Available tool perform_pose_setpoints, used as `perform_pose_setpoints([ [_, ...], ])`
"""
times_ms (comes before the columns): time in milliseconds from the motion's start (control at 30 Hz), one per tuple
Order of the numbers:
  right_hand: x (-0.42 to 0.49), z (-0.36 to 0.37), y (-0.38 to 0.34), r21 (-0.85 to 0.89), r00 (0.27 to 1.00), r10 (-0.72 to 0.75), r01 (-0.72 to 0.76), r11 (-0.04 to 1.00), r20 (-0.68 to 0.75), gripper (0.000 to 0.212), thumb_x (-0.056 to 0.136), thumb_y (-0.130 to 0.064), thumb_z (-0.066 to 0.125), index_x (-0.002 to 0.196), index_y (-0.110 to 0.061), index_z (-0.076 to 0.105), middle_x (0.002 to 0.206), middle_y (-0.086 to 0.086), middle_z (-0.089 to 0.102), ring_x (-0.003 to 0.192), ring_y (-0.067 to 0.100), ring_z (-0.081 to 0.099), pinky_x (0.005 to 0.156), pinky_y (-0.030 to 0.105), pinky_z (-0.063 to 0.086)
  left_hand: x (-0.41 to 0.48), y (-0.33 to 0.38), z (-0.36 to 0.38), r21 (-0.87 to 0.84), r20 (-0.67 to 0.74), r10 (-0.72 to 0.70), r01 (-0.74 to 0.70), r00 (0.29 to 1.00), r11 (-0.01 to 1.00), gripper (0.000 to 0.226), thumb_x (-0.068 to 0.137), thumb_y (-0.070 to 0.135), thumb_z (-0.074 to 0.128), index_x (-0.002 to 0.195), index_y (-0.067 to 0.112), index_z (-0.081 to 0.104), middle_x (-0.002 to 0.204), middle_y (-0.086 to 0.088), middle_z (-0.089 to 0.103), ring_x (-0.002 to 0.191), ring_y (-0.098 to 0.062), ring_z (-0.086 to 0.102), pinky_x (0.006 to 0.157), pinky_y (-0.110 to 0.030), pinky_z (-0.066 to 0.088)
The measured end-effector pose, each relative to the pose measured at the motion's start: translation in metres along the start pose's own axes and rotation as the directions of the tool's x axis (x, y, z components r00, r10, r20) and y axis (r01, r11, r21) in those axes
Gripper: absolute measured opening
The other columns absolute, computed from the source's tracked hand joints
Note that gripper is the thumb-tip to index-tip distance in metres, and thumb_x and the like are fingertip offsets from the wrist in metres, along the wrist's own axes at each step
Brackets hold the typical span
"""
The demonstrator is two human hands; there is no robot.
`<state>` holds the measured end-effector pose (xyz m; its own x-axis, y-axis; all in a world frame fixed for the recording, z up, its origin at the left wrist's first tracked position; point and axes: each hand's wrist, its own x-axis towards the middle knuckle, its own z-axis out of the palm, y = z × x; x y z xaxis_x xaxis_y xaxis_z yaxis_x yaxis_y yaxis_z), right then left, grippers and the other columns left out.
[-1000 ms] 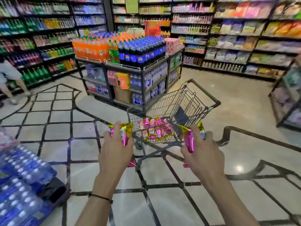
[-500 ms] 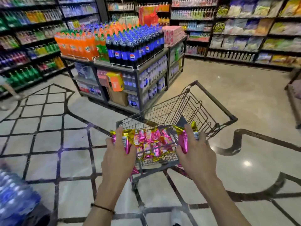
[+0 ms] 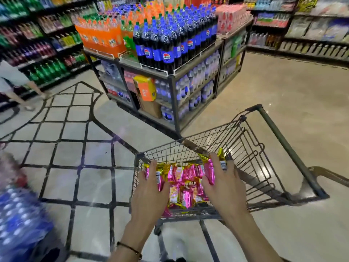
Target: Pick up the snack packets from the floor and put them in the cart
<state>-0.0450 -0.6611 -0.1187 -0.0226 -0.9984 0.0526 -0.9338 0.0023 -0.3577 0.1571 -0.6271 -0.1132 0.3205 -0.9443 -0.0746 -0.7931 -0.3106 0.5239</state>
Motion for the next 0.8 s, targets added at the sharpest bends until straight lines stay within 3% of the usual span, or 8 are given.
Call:
perform_pose_setpoints([
  [67,0.027,0.014,0.004,-0.004,1.000,0.017,-0.017,1.000,0.017,0.065,0.093,-0.049,0.053,0.150,-0.035,0.023,0.138,0.018,0.042,0.101,0.036,0.063,0.068,0.040,0.057,0.032,0.001,0.016,-0.013,0.031,0.011,-0.011,0.999,1.000,0.065,0.097,0.046,0.053,0.150,0.047,0.016,0.144,-0.012,0.041,0.083,-0.025,0.066,0.074,-0.044,0.058],
  [300,0.097,0.075,0.003,-0.087,0.990,0.074,-0.063,0.994,0.124,0.069,0.094,-0.051,0.055,0.151,-0.033,0.021,0.132,0.017,0.046,0.103,0.036,0.062,0.071,0.041,0.055,0.123,0.003,0.077,-0.014,0.163,0.116,-0.116,0.980,0.993,0.063,0.098,0.042,0.054,0.152,0.040,0.021,0.147,-0.010,0.036,0.088,-0.028,0.066,0.067,-0.038,0.051],
  [433,0.133,0.121,0.003,-0.146,0.969,0.035,0.001,0.989,0.243,0.072,0.090,-0.048,0.062,0.150,-0.031,0.027,0.127,0.017,0.050,0.103,0.037,0.063,0.068,0.041,0.056,0.160,-0.006,0.111,-0.003,0.233,0.079,-0.081,0.969,0.997,0.066,0.099,0.043,0.052,0.153,0.039,0.015,0.148,-0.012,0.035,0.104,-0.035,0.064,0.074,-0.048,0.056],
  [567,0.165,0.171,0.013,-0.144,0.933,0.027,0.026,0.989,0.359,0.074,0.092,-0.047,0.062,0.153,-0.034,0.023,0.137,0.018,0.046,0.106,0.036,0.063,0.076,0.044,0.057,0.197,-0.028,0.153,0.014,0.284,-0.032,0.029,0.958,0.999,0.068,0.099,0.043,0.053,0.154,0.043,0.012,0.156,-0.017,0.029,0.114,-0.041,0.061,0.084,-0.055,0.055],
  [700,0.186,0.236,0.029,-0.078,0.855,0.082,-0.048,0.996,0.513,0.079,0.088,-0.049,0.068,0.151,-0.033,0.023,0.139,0.013,0.045,0.113,0.035,0.062,0.084,0.043,0.055,0.226,-0.061,0.205,0.038,0.401,-0.125,0.120,0.908,0.992,0.070,0.100,0.044,0.052,0.158,0.036,0.013,0.156,-0.019,0.028,0.110,-0.042,0.062,0.087,-0.051,0.054],
  [800,0.197,0.287,0.039,-0.098,0.808,0.073,-0.019,0.995,0.585,0.082,0.089,-0.049,0.069,0.152,-0.032,0.019,0.143,0.016,0.043,0.119,0.036,0.059,0.084,0.046,0.056,0.248,-0.090,0.244,0.076,0.464,-0.173,0.156,0.869,0.985,0.071,0.101,0.045,0.049,0.160,0.034,0.011,0.158,-0.017,0.025,0.117,-0.041,0.059,0.087,-0.048,0.054],
])
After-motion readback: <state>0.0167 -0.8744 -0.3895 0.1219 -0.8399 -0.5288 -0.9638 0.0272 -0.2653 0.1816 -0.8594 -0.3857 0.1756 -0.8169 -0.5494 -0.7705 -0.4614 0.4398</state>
